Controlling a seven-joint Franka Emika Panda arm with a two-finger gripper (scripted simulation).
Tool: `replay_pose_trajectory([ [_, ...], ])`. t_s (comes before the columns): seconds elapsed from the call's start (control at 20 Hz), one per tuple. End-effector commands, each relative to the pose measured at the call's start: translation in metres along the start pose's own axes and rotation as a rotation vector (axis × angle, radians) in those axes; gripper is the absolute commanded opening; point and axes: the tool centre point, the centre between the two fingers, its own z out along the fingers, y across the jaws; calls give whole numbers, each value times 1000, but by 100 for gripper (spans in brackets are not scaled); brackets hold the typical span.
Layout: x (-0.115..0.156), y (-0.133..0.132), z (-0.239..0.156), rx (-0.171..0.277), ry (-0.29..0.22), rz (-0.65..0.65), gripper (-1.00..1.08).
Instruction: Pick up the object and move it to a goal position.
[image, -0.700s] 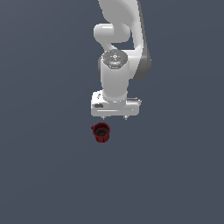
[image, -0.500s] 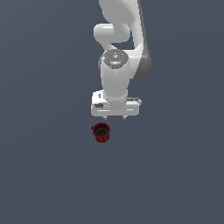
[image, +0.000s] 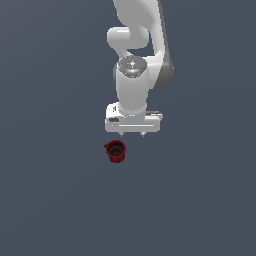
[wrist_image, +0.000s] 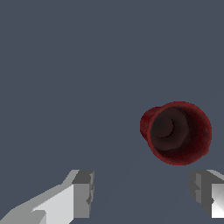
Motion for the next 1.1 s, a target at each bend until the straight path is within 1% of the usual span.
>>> replay_pose_trajectory([
  [0.0, 0, 8, 5, 3, 1, 34, 68],
  [0.15, 1, 25, 16, 9, 5, 106, 68],
  [0.45, -1, 74, 47, 20, 18, 315, 68],
  [0.65, -4, 99, 62, 22, 25, 417, 68],
  [0.85, -7, 112, 69, 22, 29, 469, 68],
  [1.05, -7, 112, 69, 21, 28, 467, 68],
])
